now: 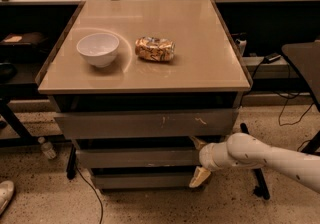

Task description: Open middle drawer

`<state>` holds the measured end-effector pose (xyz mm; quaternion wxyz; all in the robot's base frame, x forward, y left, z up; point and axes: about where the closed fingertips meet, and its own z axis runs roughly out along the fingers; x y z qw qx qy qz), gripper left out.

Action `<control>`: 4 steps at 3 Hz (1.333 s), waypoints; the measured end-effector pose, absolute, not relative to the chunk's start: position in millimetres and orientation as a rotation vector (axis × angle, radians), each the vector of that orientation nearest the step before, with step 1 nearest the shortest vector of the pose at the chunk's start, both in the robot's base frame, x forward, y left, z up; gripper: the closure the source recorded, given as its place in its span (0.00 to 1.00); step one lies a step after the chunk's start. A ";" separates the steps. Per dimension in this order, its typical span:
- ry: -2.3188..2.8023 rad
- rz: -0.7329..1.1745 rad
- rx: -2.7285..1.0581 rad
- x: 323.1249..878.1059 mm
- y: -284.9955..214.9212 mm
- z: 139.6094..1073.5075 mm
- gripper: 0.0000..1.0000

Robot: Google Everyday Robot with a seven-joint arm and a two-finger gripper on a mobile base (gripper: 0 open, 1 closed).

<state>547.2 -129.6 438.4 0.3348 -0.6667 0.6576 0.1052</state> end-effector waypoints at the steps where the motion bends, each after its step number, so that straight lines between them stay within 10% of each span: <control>1: 1.689 0.272 -1.735 551.7 -124.2 436.5 0.00; 4: 1.656 0.283 -1.694 558.8 -125.5 410.4 0.00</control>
Offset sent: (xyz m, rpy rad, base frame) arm 0.0105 0.0014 -0.0236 0.0308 -0.0339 0.0000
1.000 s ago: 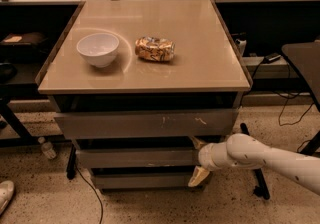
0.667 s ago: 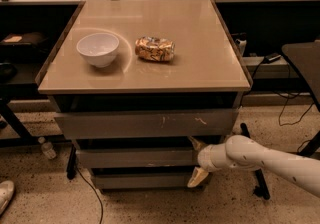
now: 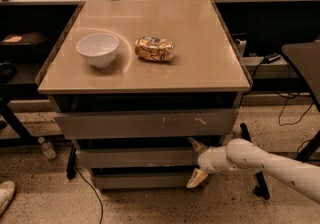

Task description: Open middle drawer

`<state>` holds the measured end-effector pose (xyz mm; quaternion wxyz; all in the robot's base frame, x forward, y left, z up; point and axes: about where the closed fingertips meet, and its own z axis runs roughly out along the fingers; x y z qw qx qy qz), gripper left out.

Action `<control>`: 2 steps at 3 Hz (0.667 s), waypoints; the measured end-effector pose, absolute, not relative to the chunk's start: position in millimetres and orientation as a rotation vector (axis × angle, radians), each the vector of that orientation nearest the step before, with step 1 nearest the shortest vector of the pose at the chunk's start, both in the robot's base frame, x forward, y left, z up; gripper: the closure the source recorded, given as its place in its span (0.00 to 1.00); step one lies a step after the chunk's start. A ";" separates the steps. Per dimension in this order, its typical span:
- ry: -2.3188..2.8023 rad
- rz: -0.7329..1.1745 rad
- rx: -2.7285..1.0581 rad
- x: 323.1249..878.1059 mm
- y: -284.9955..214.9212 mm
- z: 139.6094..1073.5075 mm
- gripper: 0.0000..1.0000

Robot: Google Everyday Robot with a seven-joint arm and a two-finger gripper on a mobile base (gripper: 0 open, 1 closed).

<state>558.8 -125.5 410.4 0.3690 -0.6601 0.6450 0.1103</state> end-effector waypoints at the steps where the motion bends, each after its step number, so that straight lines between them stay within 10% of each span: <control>1: 1.656 0.283 -1.694 558.8 -125.4 410.4 0.20; 2: 1.656 0.283 -1.694 558.8 -125.4 410.4 0.42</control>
Offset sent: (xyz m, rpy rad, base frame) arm 0.0000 0.0000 0.0000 0.0000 0.0000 0.0000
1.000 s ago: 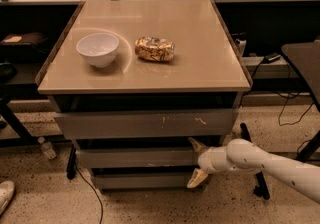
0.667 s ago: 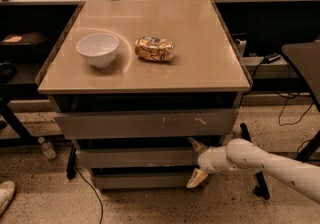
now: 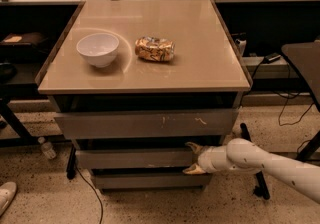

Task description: Open middle drawer

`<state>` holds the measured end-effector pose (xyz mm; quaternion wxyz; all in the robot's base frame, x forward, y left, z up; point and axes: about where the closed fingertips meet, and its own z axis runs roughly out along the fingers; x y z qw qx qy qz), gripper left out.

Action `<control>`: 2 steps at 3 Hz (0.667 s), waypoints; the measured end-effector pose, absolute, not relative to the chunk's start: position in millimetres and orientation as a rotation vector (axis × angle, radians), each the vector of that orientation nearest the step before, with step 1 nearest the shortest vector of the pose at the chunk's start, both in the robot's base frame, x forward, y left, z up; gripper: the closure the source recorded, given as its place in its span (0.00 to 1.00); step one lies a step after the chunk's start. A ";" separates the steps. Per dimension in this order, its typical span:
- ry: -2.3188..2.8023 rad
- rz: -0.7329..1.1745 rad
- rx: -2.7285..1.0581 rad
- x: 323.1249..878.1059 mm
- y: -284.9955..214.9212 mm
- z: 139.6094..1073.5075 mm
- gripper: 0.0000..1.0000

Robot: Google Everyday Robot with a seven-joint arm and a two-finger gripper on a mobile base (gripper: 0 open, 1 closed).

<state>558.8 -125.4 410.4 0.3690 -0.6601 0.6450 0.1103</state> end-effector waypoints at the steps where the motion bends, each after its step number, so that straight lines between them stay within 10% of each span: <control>1: 1.655 0.319 -1.707 529.9 -135.1 414.1 0.65; 2: 1.648 0.354 -1.713 508.5 -138.2 422.1 0.88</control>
Offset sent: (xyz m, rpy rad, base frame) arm -0.1651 -0.0809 0.0288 0.0794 0.1243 0.0022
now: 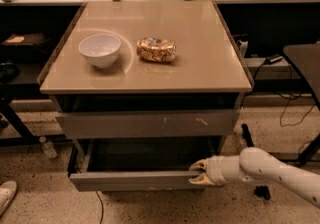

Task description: Open middle drawer

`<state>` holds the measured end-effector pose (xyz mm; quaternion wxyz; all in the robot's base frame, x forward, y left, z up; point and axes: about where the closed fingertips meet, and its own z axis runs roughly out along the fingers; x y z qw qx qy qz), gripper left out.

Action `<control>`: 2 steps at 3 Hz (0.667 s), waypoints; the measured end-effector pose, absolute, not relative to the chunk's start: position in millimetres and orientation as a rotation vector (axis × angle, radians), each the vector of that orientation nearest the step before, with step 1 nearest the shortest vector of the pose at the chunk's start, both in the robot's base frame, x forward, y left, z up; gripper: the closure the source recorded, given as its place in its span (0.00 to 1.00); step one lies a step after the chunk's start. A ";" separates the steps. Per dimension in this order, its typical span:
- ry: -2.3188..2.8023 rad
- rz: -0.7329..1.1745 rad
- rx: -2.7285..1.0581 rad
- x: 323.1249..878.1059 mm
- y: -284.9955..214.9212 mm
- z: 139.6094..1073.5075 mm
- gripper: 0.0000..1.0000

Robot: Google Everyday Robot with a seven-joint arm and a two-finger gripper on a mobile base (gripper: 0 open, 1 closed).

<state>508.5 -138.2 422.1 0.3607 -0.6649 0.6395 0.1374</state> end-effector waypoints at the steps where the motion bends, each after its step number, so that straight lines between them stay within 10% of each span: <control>1: 1.648 0.354 -1.714 505.1 -138.9 428.5 1.00; 2: 1.648 0.354 -1.714 505.1 -138.8 428.5 0.80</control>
Offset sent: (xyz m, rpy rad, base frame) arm -0.0032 -0.0007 0.0064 0.0000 0.0000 0.0000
